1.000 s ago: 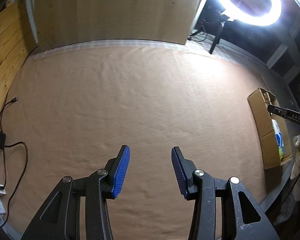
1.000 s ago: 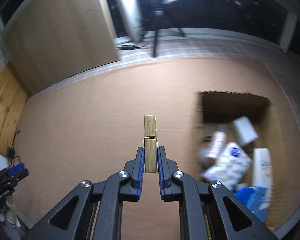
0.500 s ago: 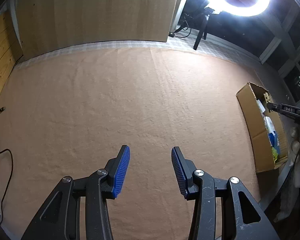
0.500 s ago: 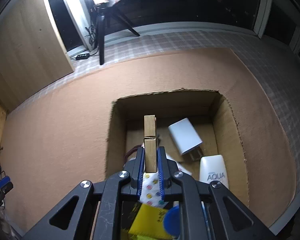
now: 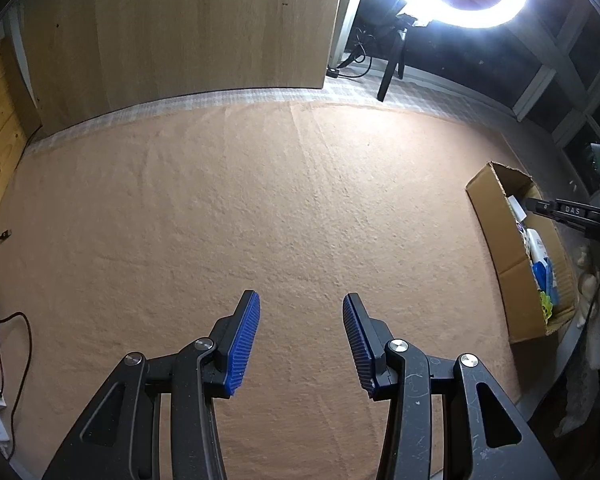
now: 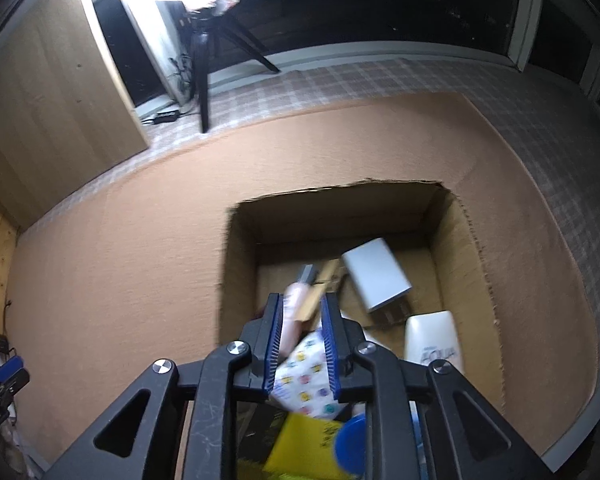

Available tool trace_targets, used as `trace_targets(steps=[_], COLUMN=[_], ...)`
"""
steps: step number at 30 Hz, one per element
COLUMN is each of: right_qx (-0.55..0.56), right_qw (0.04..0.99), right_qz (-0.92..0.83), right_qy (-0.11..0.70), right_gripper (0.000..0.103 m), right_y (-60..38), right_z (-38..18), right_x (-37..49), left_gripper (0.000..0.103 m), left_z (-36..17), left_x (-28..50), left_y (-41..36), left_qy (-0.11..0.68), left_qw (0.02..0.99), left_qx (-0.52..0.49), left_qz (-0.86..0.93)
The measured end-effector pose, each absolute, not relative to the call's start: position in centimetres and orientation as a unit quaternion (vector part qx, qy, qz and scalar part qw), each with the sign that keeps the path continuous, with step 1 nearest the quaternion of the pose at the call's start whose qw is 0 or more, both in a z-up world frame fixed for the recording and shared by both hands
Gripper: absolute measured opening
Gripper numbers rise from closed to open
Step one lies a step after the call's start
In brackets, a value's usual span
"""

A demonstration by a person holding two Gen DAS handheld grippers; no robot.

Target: Organize objects

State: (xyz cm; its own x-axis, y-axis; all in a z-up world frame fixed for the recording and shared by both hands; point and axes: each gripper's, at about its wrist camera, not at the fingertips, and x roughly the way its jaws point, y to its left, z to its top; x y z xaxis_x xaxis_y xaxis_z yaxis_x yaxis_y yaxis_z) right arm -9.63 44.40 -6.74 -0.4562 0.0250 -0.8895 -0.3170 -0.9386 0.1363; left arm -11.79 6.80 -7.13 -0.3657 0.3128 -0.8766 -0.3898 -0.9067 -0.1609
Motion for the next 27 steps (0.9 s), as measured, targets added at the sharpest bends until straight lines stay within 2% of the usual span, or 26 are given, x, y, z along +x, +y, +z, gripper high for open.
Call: trace_targets(steps=[3, 7, 9, 11, 14, 17, 24, 27], right_qx=[-0.503, -0.491, -0.486, -0.480, -0.472, -0.468, -0.458, -0.452], right_qw=[0.088, 0.065, 0.051, 0.037, 0.021, 0.001, -0.033, -0.042], right_qz=[0.849, 0.860, 0.864, 0.868, 0.873, 0.877, 0.883, 0.887], right_qy=[0.134, 0.123, 0.124, 0.126, 0.119, 0.109, 0.096, 0.078], right_gripper=[0.029, 0.032, 0.038, 0.039, 0.040, 0.055, 0.061, 0.064], right_y=[42.2, 38.8, 37.2, 35.5, 32.8, 30.0, 24.0, 21.8], right_z=[-5.8, -4.6, -4.1, -3.6, -2.8, -2.2, -1.2, -0.9], right_x=[-9.3, -8.9, -8.8, -8.7, -8.4, -8.2, -7.6, -7.2], left_gripper=[0.047, 0.047, 0.050, 0.056, 0.058, 0.059, 0.067, 0.073], left_z=[-6.6, -5.6, -5.0, -4.4, -3.8, -3.5, -2.1, -1.5], left_x=[-11.8, -11.6, -11.4, -11.3, -11.1, -10.9, -9.9, -9.5], left_y=[6.2, 5.4, 4.9, 4.3, 3.2, 2.1, -0.2, -1.1], left_qy=[0.039, 0.041, 0.040, 0.035, 0.030, 0.028, 0.027, 0.024], left_qw=[0.204, 0.196, 0.192, 0.189, 0.179, 0.171, 0.157, 0.151], left_qx=[-0.518, -0.509, -0.504, -0.497, -0.491, -0.489, -0.474, -0.467], left_qz=[0.830, 0.837, 0.841, 0.846, 0.852, 0.855, 0.866, 0.871])
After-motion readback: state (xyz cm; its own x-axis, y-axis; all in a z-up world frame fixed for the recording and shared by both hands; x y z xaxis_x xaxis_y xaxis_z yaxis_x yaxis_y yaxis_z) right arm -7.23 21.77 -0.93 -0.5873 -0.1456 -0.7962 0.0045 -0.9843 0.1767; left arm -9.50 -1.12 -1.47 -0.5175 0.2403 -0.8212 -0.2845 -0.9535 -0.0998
